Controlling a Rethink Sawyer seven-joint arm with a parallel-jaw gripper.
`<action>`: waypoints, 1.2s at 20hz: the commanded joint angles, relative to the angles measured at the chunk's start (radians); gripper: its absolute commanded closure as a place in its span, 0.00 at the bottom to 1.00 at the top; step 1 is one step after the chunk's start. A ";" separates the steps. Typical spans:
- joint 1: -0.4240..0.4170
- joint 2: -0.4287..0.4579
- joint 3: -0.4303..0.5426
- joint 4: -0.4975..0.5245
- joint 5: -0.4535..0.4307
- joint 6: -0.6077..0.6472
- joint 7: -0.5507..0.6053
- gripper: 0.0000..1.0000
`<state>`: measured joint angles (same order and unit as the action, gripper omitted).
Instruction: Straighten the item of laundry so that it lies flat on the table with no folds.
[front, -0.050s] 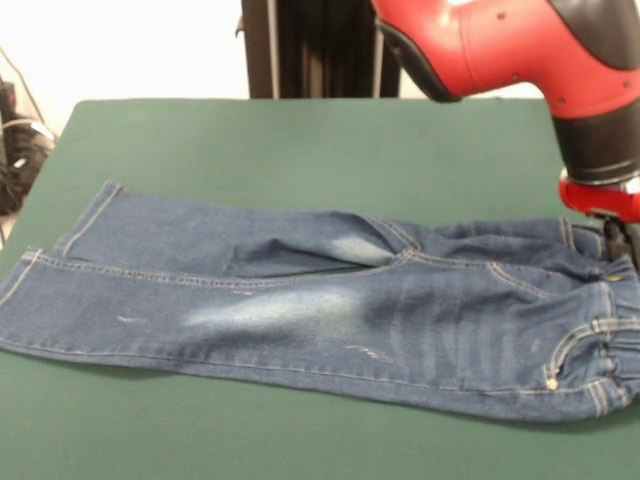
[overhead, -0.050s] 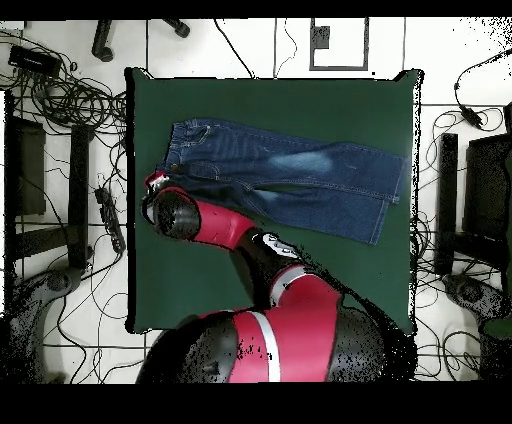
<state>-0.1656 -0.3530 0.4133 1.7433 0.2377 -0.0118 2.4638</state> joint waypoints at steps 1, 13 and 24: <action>0.027 0.068 -0.069 -0.080 0.097 0.180 0.114 1.00; -0.005 0.062 -0.051 -0.079 0.106 0.220 0.124 0.00; -0.268 -0.315 0.309 0.298 0.073 0.133 0.212 0.00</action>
<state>-0.3137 -0.5006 0.4814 1.8502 0.2751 0.1182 2.4638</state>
